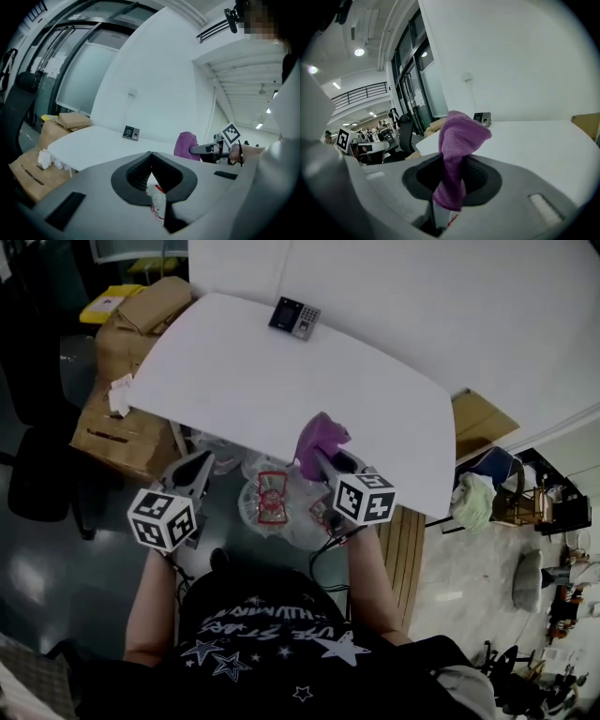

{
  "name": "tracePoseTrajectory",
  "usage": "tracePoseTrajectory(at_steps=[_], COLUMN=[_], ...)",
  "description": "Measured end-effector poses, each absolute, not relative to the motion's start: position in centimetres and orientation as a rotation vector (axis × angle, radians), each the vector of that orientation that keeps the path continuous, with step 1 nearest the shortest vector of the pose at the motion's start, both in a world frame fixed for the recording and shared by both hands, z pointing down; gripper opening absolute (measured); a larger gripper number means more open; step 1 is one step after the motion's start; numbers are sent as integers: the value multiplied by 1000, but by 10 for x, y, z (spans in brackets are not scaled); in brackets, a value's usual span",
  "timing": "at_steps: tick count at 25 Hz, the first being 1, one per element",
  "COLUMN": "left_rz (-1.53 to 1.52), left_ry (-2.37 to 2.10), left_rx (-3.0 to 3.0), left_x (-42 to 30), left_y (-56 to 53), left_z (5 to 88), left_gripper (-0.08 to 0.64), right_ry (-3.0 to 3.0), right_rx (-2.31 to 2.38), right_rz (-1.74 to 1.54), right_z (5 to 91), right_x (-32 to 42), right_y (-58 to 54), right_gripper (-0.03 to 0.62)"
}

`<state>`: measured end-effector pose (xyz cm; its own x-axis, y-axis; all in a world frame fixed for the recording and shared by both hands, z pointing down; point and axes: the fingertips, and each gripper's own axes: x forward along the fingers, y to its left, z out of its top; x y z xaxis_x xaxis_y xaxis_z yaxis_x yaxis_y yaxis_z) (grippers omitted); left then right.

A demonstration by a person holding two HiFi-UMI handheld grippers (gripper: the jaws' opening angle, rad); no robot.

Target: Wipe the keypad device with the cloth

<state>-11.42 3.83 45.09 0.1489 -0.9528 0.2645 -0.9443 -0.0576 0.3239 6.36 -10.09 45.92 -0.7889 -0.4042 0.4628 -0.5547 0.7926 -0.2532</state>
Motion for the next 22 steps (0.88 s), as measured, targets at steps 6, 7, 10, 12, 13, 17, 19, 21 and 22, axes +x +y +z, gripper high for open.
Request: tracePoseTrajectory(at_steps=[6,7,10,12,13,17,19,21,22], left_rz=[0,2,3,0,-5,-23,-26,-32,-32], left_ry=[-1732,-1720,-1703,-1700,-1700,-1691,-1680,-1667,-1662], left_rx=[2086,2096,2105,2106,2108,2108,2109,2115,2119], left_x=[-165,-173,-198,-212,-217,-233,-236,-238,-240], left_y=[41,42,46,47,46,36,31,26,22], left_z=[448,448,451,452,452,452,455,457,458], left_gripper=[6,6,6,6,6,6,6,6,6], right_ry=[-2582,-2583,-2581,-2570,-2566,-2566,-2572,-2575,-2575], right_rx=[834,851,877,884,890,915,919,920,921], right_rz=[555,557,547,536,534,540,540,538,539], right_z=[452,451,449,449,449,448,448,450,451], right_x=[16,9,-10,-19,-22,-34,-40,-45,-49], right_y=[-95,-94,-91,-90,-91,-101,-105,-109,-111], right_gripper=[95,95,95,95,95,95,95,95,95])
